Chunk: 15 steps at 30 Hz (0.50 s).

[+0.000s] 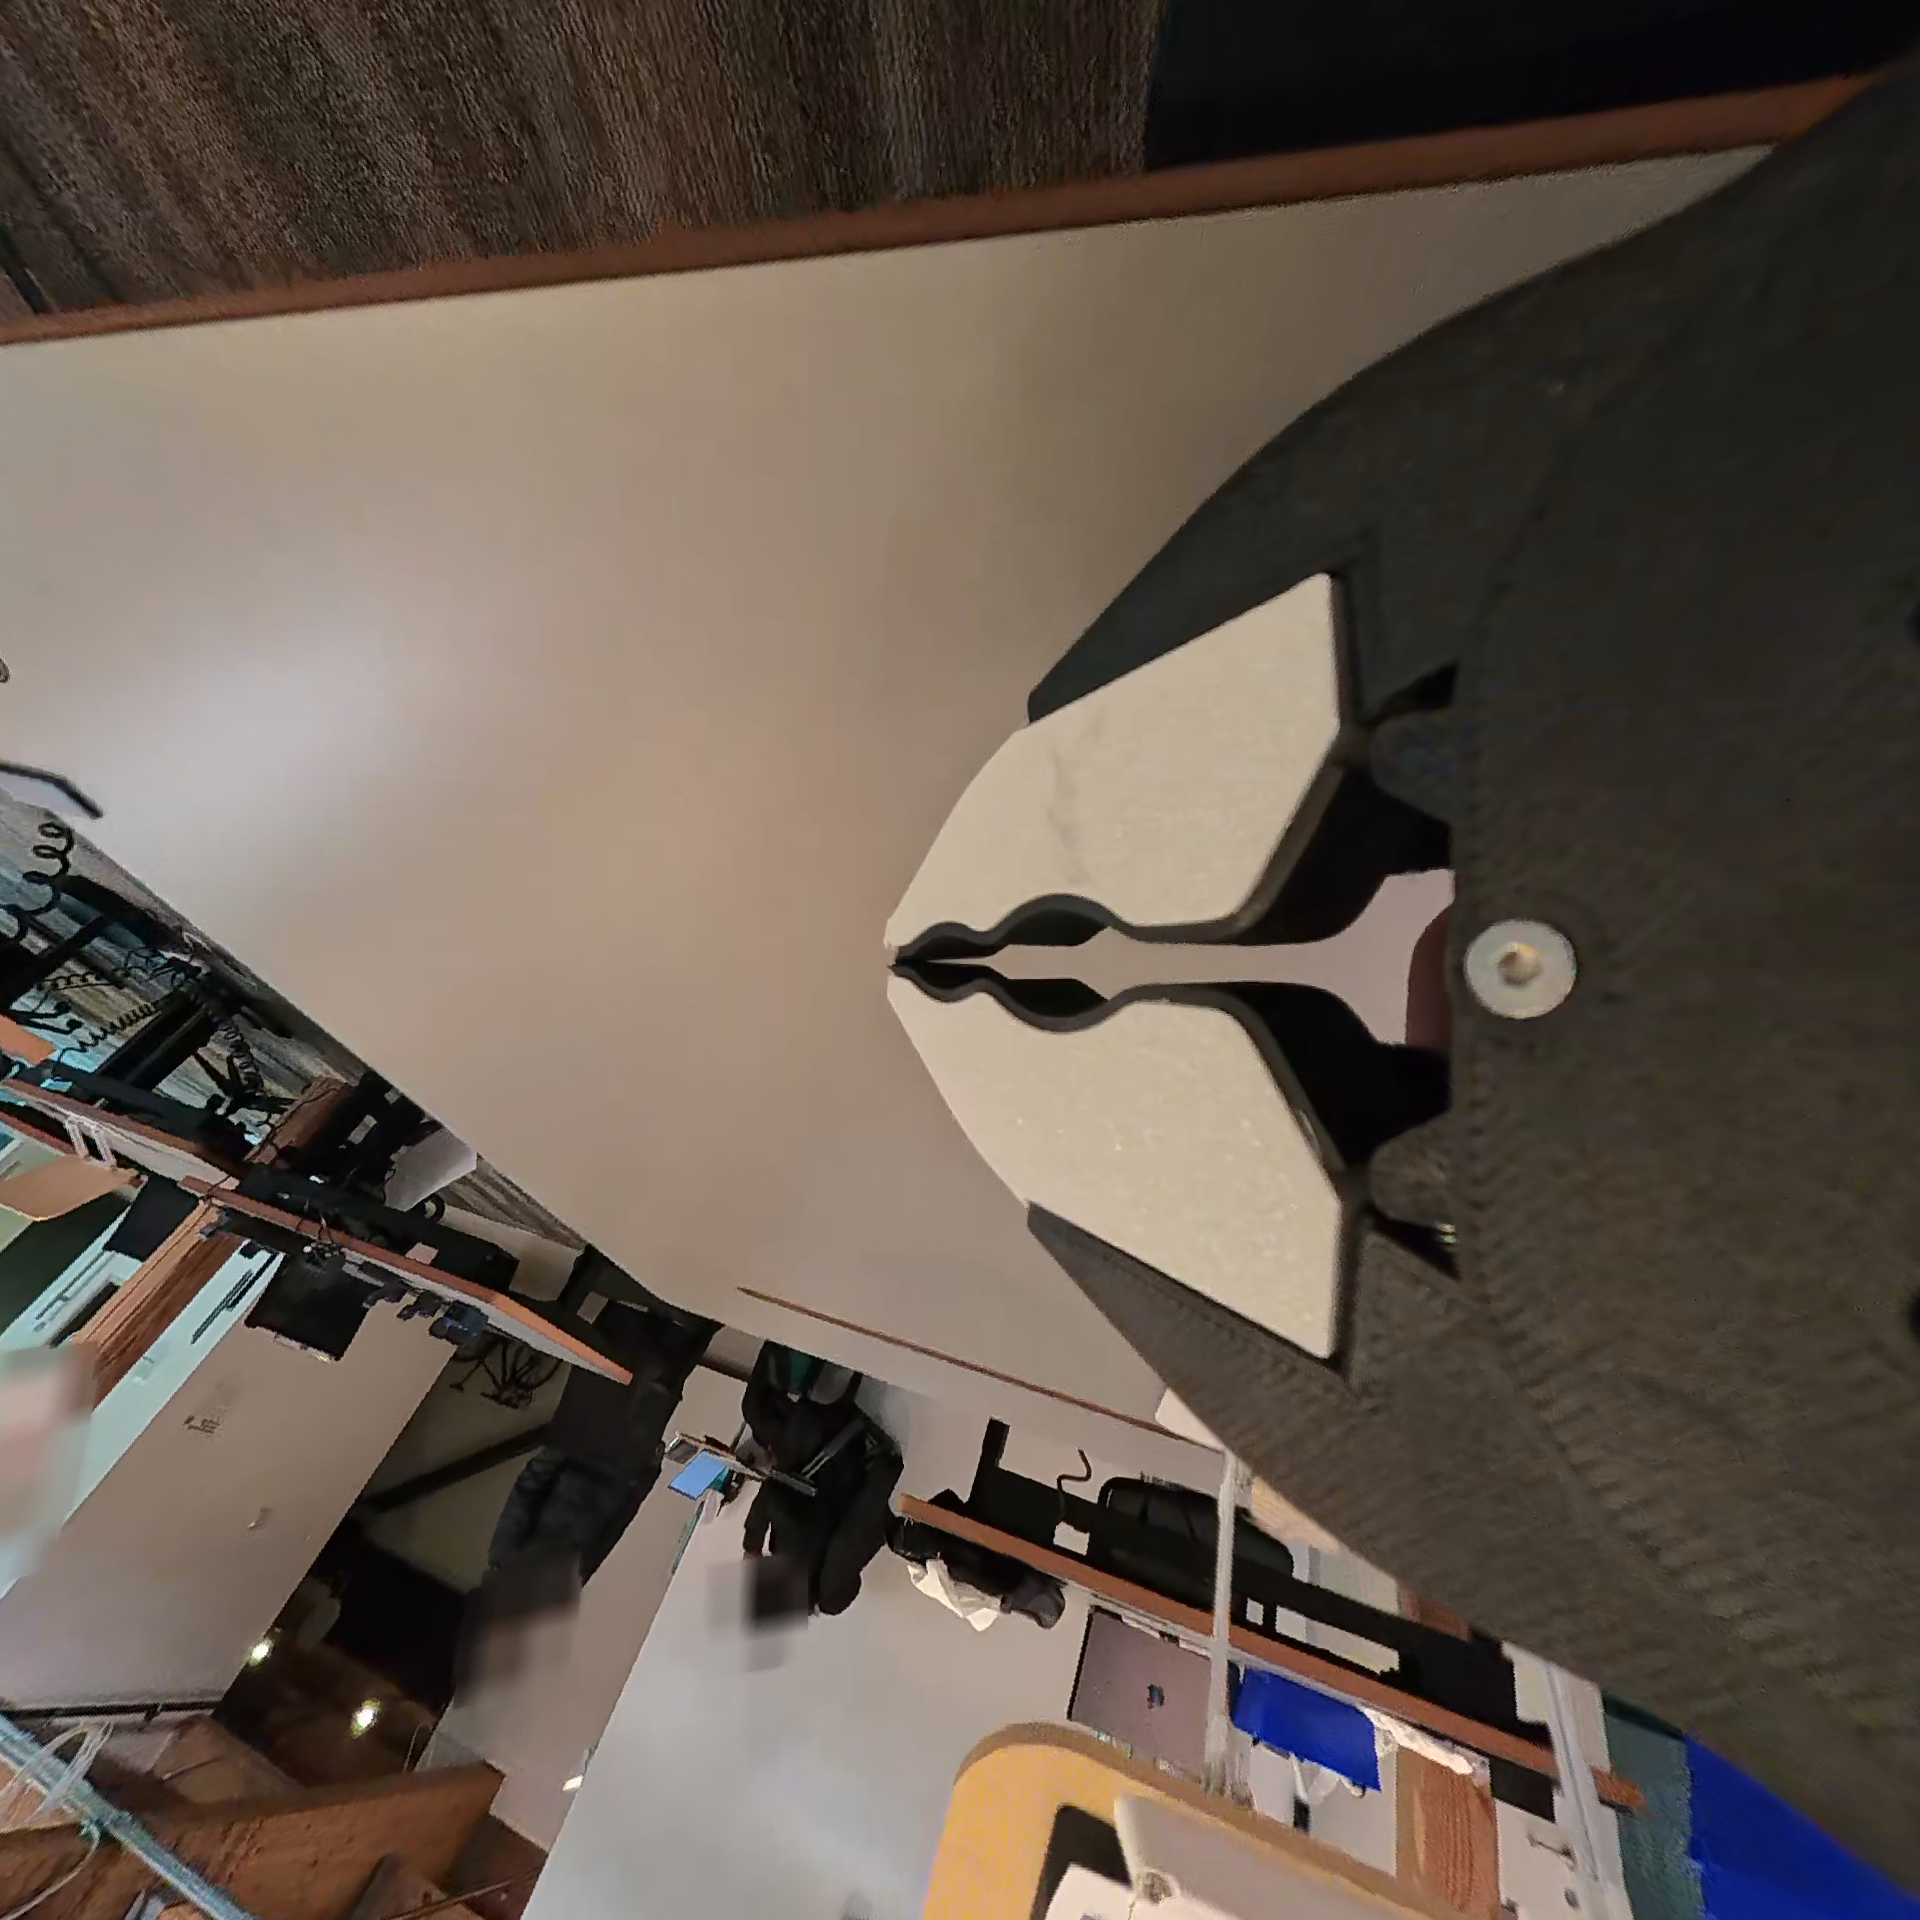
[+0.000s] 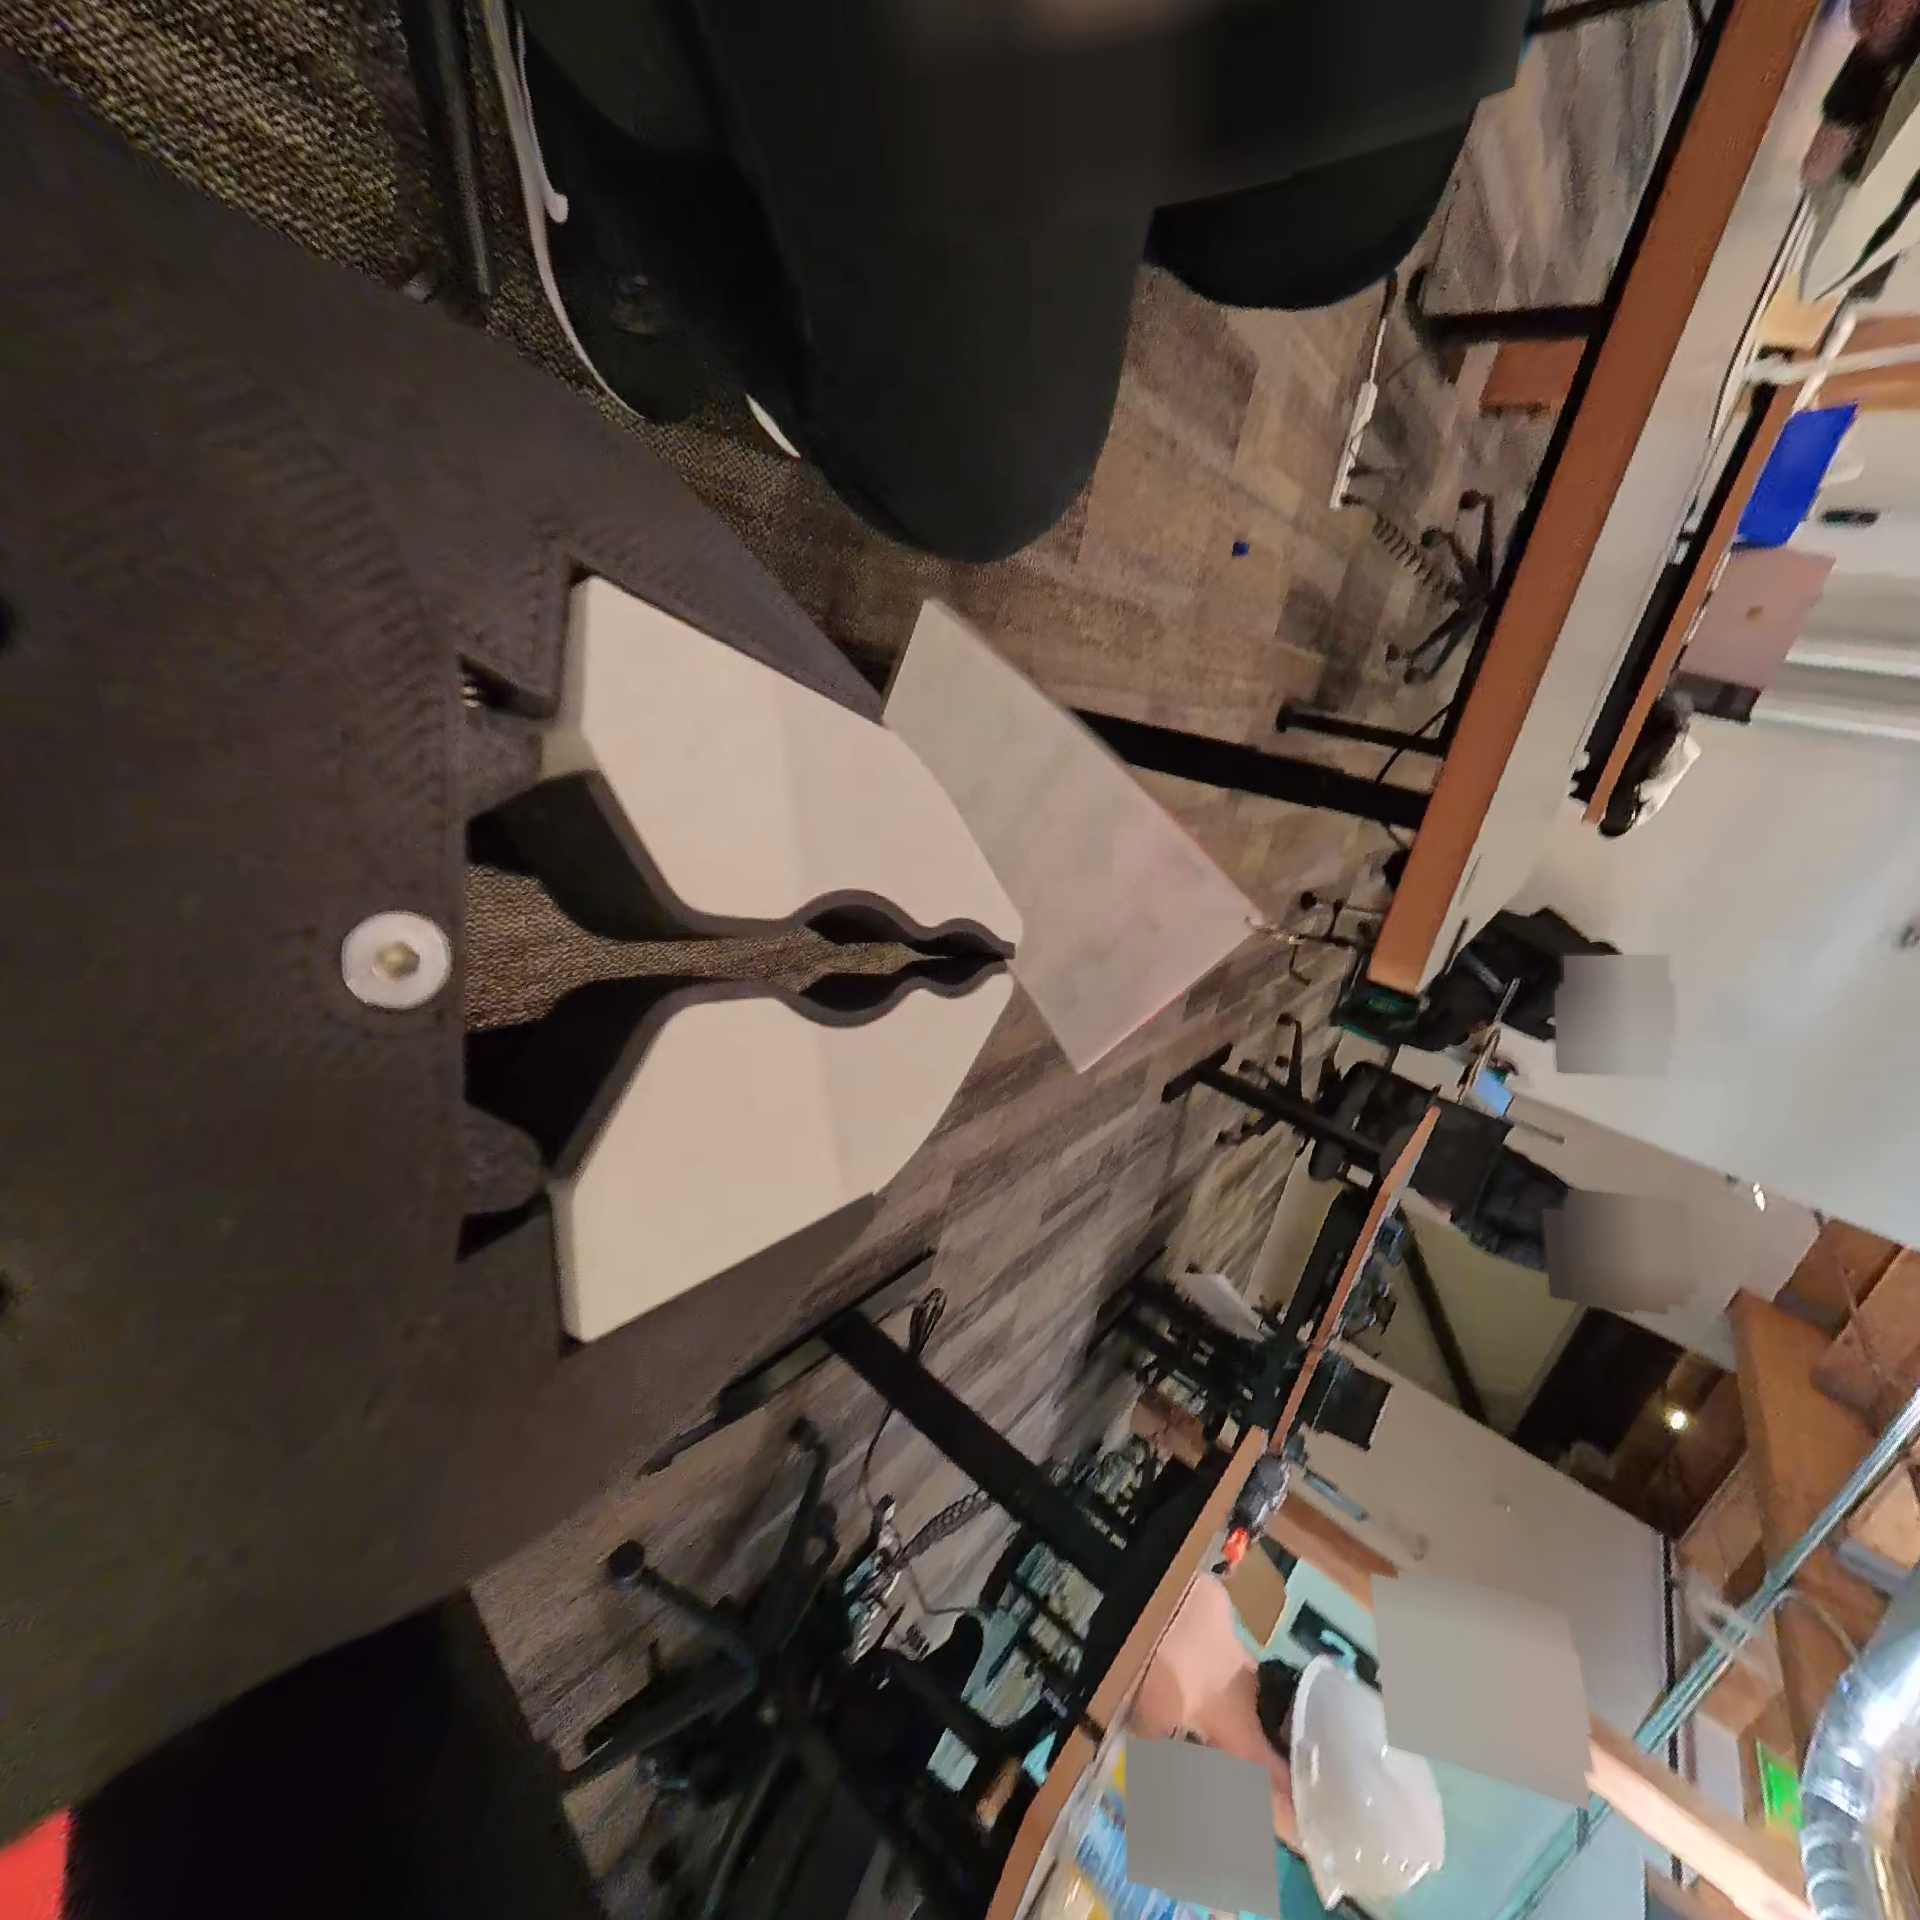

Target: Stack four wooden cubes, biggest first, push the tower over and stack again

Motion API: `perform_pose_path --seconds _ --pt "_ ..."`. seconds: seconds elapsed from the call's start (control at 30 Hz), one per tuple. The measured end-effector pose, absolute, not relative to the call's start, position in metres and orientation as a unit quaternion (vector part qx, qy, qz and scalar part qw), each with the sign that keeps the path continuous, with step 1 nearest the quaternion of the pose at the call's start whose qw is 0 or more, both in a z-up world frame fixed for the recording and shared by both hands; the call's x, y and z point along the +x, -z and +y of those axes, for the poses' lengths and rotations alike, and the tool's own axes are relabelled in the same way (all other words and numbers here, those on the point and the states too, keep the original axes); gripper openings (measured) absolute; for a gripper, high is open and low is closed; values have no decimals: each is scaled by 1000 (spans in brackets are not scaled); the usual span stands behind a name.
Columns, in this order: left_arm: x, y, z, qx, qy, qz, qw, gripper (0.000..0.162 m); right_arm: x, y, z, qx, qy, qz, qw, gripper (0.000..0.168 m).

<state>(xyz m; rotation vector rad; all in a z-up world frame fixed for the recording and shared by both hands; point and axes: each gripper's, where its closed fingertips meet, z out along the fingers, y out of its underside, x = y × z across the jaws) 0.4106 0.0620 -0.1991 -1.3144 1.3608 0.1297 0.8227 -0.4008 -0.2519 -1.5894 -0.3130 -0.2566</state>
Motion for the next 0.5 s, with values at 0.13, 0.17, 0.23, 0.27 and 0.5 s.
perform_pose_path --seconds 0.13,0.17,0.23,0.27,0.5 --pt "424 198 62 -560 -39 595 575 0 827 274 -411 -717 120 -130 674 0" --pt "428 198 62 -559 -33 601 570 0 826 277 -410 -718 119 -129 673 0" --pt "438 195 63 -550 -26 611 569 0 828 276 -408 -722 121 -120 670 0" --pt "442 194 64 -545 -23 618 566 0 830 278 -408 -729 115 -113 665 0" --pt "468 202 81 -538 31 639 548 1 826 304 -422 -786 89 -34 611 0"
